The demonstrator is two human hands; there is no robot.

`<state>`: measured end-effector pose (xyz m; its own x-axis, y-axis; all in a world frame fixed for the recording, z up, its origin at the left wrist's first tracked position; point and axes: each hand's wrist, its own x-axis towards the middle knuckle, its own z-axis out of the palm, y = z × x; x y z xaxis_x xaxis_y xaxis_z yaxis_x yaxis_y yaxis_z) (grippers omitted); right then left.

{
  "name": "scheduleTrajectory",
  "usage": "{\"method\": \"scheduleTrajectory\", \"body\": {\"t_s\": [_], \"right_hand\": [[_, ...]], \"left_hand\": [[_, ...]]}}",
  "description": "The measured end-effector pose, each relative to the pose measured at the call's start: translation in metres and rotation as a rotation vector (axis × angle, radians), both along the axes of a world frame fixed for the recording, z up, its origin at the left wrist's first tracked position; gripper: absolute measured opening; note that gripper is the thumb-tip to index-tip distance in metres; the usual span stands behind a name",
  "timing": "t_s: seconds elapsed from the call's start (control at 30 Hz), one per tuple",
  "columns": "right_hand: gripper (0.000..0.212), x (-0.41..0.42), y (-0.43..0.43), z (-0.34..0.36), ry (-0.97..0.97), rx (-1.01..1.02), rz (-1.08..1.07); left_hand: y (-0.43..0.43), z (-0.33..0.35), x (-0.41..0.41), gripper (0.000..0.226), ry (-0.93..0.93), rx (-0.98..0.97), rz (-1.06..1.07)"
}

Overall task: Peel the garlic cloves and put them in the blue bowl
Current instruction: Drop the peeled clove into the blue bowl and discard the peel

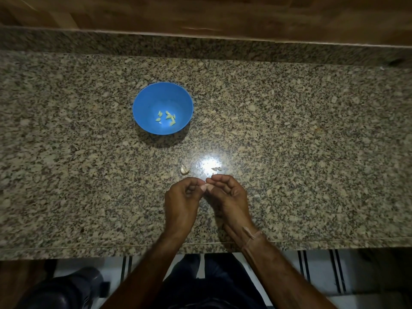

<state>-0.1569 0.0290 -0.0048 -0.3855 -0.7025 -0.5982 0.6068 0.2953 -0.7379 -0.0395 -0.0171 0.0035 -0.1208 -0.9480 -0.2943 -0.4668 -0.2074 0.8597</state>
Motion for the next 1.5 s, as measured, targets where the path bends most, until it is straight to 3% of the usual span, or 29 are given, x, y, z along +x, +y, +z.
{"method": "scheduleTrajectory", "body": {"t_s": [0.27, 0.5, 0.87, 1.4, 1.5], "right_hand": [[0.018, 0.002, 0.001, 0.003, 0.010, 0.012, 0.027], [0.018, -0.003, 0.002, 0.013, 0.176, -0.045, 0.094], [0.018, -0.001, 0.000, 0.017, 0.200, -0.067, 0.078], [0.016, 0.007, -0.005, 0.005, 0.000, -0.009, -0.039], [0.016, 0.002, -0.007, 0.001, 0.002, 0.034, -0.041]], "left_hand": [[0.001, 0.002, 0.000, 0.021, 0.046, -0.036, -0.043], [0.000, 0.005, 0.002, 0.021, 0.143, -0.011, -0.105], [0.000, 0.005, 0.002, 0.017, 0.197, 0.025, -0.108], [-0.003, -0.012, 0.002, 0.019, 0.286, 0.149, -0.039], [-0.003, -0.017, 0.004, 0.021, 0.207, 0.138, 0.006]]}}
